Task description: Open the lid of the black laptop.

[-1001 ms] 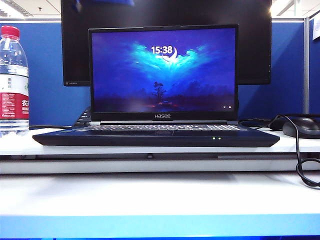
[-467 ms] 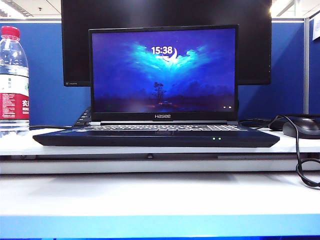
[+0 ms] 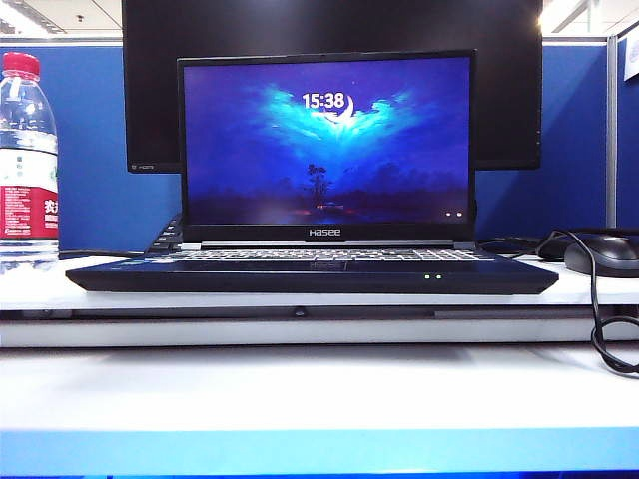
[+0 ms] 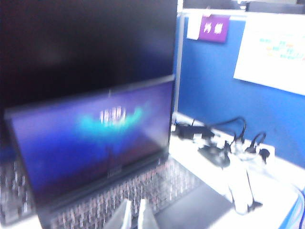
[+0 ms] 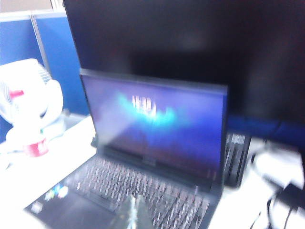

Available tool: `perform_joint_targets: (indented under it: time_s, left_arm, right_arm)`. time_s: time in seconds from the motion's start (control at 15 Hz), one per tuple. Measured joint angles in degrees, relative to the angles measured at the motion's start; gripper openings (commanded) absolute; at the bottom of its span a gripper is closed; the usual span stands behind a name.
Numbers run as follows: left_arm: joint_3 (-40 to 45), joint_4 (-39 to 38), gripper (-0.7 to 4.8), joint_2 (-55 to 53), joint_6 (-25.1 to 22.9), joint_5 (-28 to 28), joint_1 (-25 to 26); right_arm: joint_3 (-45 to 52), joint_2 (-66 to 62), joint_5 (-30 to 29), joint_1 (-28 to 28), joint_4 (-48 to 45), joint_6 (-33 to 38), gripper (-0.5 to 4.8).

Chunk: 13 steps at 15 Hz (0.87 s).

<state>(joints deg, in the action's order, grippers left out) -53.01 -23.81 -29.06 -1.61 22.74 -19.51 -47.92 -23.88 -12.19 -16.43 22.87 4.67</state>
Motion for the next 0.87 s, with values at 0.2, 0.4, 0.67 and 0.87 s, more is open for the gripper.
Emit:
perform_joint_targets:
  time_s: [0.2, 0.4, 0.67, 0.87]
  left_arm:
    - [8.76, -0.81, 0.4, 6.86, 1.31, -0.44, 0.0]
    - [9.73, -2.51, 0.4, 8.72, 5.2, -0.46, 0.0]
    - [9.73, -6.25, 0.4, 8.66, 5.55, -0.48, 0.0]
    - [9.73, -6.25, 0.4, 8.66, 5.55, -0.48, 0.0]
  right_arm:
    - [4.7, 3.15, 0.04, 0.0, 3.87, 1.55, -0.01]
    - [5.46, 3.58, 0.04, 0.04, 12.57, 1.64, -0.01]
    - [5.51, 3.63, 0.09, 0.04, 21.77, 1.7, -0.01]
    - [5.49, 3.76, 0.09, 0.04, 21.75, 1.7, -0.01]
